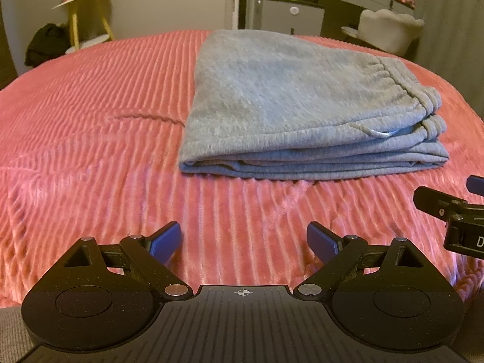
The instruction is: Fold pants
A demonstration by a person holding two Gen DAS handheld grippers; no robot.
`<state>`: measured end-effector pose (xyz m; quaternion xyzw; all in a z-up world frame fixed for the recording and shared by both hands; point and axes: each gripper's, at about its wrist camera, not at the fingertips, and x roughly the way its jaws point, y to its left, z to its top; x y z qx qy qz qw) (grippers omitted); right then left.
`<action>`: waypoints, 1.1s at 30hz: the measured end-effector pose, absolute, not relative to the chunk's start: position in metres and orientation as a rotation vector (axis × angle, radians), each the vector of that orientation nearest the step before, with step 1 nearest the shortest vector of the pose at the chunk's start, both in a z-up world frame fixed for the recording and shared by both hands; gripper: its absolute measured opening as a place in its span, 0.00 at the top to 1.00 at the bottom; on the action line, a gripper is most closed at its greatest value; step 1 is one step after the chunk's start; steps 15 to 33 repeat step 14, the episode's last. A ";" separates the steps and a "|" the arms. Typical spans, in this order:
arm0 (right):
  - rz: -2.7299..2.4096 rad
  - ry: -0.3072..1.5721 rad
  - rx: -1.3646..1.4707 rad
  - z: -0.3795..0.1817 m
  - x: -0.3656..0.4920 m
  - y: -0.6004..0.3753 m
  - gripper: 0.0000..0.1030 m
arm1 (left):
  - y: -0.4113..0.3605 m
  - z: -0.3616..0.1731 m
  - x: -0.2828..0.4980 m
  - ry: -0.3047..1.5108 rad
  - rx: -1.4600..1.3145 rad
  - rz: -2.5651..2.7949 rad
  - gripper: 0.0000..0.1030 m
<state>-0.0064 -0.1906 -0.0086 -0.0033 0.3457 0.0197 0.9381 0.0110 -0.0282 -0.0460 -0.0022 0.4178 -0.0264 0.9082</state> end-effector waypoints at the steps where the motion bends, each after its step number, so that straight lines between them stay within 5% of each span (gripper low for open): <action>1: 0.040 0.705 -0.006 -0.009 -0.006 -0.191 0.06 | -0.028 -0.046 0.011 0.863 -0.003 -0.056 0.08; 33: 0.035 0.695 -0.001 -0.007 -0.008 -0.190 0.06 | -0.027 -0.046 0.010 0.847 -0.009 -0.064 0.09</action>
